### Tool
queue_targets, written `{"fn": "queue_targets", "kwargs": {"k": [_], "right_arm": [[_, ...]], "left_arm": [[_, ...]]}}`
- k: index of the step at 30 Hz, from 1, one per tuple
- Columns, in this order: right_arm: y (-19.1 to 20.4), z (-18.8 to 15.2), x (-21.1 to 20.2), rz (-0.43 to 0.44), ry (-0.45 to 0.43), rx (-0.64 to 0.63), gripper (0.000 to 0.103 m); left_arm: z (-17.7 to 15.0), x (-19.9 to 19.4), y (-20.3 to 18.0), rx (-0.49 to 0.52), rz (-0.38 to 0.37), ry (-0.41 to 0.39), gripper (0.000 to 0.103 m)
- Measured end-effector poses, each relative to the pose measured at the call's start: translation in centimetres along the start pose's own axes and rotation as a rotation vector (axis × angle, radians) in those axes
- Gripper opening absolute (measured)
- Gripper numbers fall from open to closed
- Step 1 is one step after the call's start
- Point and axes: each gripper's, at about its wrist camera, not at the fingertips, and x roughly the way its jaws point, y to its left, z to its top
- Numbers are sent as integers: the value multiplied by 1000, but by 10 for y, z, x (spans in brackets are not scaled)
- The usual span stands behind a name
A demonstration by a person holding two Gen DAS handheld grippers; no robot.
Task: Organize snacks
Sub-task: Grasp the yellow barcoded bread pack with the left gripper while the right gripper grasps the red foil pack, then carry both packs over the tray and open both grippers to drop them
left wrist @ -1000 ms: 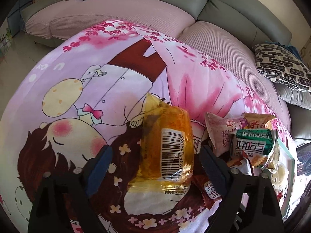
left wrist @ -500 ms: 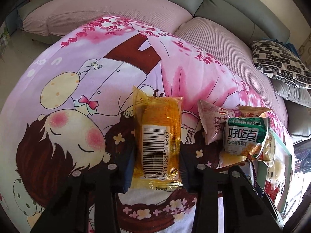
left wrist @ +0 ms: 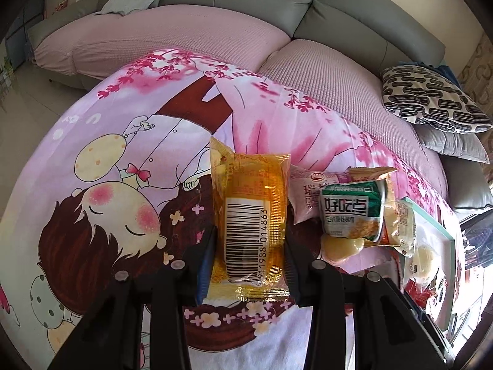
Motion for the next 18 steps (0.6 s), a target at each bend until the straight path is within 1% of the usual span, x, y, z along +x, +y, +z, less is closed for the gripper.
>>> {"fn": "queue_targets", "kwargs": {"k": [6,11,18], "right_arm": [[-23,2,-25,-1,-40,34,27],[-45,7,-46,-11,-94,63,27],[-84,20,-72,-55,-166,131,27]], "left_arm": [[-2,-9,-11,31,-1,-15,41],[-2,-19,-24,58,-6,-45,41],[-6,-30,-51,114,-32,-70,41]]}}
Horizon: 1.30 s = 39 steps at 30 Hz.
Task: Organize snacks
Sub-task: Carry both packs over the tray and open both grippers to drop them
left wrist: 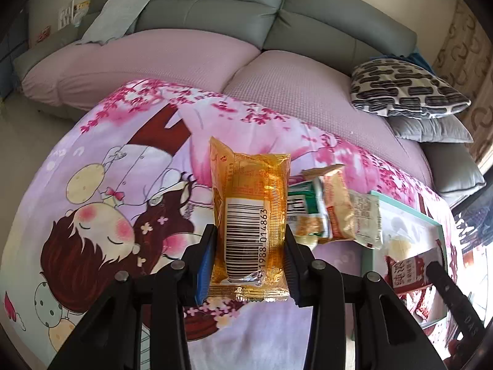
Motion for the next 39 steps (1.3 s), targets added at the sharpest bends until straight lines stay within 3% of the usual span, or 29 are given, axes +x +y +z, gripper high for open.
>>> {"fn": "queue_targets", "kwargs": {"k": [7,21,28,33,39], "right_arm": [[-53,17,-15,-78,-52,110,27],[-143,29,-36,-202,-97,310,27],[-156,33,-41,-213,-115,332,27],[-160,41,-36,-156,-176,315,27],[-159,49,-23,-118,-226,285,27]], "left_arm": [[-6,-6,-42,88,-56,-3,41],[-38,-10,-147,363,-178,6,42],[-43,-8,-183,439,-231,-2,42],[-43,1,-196,442,-263,10,42],[-39,21,-201,441,-250,14,42]]}}
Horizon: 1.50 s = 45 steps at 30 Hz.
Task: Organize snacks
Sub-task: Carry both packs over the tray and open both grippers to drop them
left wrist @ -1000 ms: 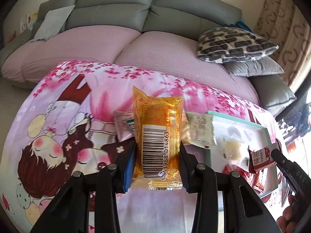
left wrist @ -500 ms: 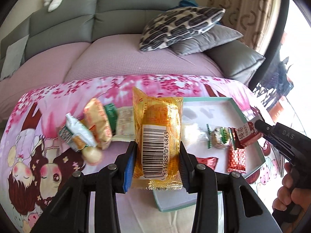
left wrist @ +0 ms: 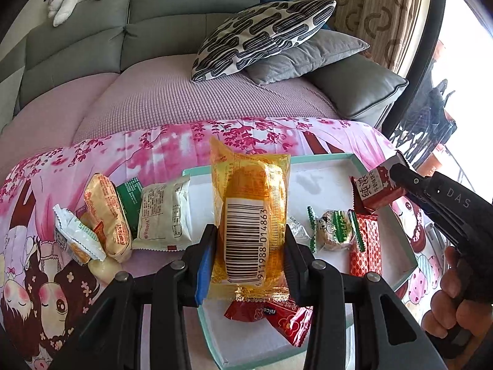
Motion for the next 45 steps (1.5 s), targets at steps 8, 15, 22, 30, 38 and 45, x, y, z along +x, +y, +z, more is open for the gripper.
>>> {"fn": "queue_targets", "kwargs": {"k": [8,15,22,30,38,45], "right_arm": [[1,-5,24,94,10,10,27],[-1,-11,39,90,40,2,27],[-3,-15,47,79,60,1,27],[-8,-16,51,37,84,0,30],[-15,-14,52,-16,86,10,47],[-18,-13,51,-41,84,7,65]], "left_arm": [[12,19,1,25,51,-34,42],[30,36,7,47,96,-94,41],[33,54,15,43,134,-95,41],[27,64,18,9,121,-23,41],[20,75,8,4,59,49,41],[14,82,-2,10,33,96,41]]}}
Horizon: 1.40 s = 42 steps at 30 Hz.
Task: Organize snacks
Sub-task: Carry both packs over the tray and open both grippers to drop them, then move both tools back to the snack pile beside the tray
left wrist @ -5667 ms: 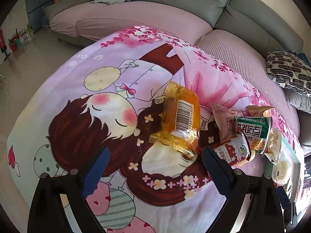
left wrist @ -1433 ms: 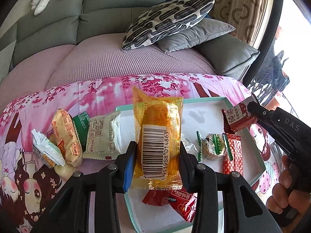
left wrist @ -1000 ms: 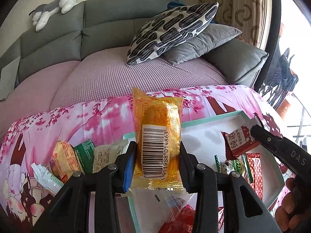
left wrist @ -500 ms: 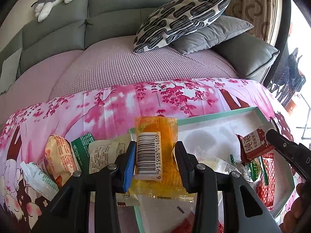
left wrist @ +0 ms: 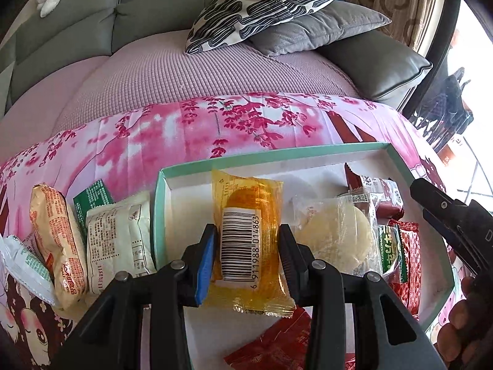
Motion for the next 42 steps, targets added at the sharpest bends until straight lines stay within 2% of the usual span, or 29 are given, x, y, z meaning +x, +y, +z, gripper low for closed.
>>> {"fn": "queue_targets", "kwargs": {"k": [3,7,9,13,19,25,36,42], "right_arm": [[3,-1,1,-26,8,-24,79],[9,-3,1,-63,9,-77,96],[13,-4,-1,-73,4,-99,103],[20,-6,-6,-90,4,-149,103],[29,-9,-17,-105,8,-191,103],[37,-17,-31,-131,20,-234,103],[54,-23,-53,-126,21,-267,103],[69,-29,-54,-102,26,-303,103]], "left_arm": [[0,1,-1,3,-5,15,42],[0,-2,1,-24,-10,28,61],[1,-7,1,-24,2,15,63],[3,-18,0,-26,12,-15,81],[0,-29,5,-36,83,-38,92],[-4,-39,11,-69,117,-38,96],[-20,-63,34,-154,175,-46,96],[-29,-79,57,-236,255,-80,96]]}}
